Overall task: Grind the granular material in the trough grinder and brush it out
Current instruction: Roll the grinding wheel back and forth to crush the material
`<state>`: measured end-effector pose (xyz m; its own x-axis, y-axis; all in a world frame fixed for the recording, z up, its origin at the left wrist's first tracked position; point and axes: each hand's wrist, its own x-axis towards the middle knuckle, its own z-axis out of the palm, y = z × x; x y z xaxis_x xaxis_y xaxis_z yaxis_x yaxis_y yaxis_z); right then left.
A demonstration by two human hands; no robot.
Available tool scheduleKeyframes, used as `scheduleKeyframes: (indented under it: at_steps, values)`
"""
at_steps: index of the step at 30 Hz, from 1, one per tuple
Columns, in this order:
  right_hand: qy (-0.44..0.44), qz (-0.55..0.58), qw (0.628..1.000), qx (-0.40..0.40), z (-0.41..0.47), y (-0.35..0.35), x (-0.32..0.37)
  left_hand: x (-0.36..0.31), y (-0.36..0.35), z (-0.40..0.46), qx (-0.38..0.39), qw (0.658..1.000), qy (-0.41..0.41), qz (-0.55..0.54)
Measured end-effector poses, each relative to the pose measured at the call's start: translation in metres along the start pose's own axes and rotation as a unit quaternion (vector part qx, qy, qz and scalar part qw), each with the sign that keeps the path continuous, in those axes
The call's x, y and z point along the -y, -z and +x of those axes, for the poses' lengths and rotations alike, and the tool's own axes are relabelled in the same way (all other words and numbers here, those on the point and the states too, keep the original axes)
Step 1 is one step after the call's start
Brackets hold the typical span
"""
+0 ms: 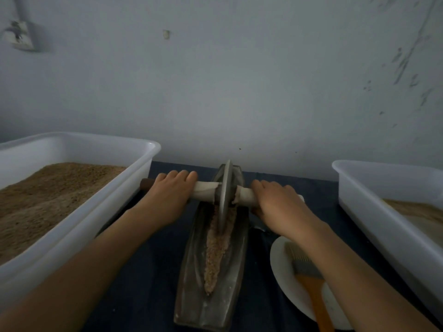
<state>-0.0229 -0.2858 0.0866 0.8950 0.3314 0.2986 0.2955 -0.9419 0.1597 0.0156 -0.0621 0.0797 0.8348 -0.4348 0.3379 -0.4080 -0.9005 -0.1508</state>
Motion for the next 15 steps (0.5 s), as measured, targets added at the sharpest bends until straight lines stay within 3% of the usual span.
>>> scheduleKeyframes:
  at_steps: [4,6,9,15]
  values:
    - [0.011,0.066,0.988,0.141,-0.008,0.026,0.009,0.005,0.027,-0.008,0.163,0.985,-0.026,-0.045]
    - [0.024,0.093,0.97,0.224,-0.013,0.043,0.014,0.007,0.043,-0.016,0.246,0.965,-0.052,-0.074]
    - [0.056,0.112,0.95,0.287,-0.021,0.063,0.017,0.009,0.063,-0.026,0.342,0.931,-0.076,-0.098]
    - [0.058,0.127,0.933,0.331,-0.024,0.069,0.016,0.01,0.07,-0.029,0.375,0.915,-0.075,-0.129]
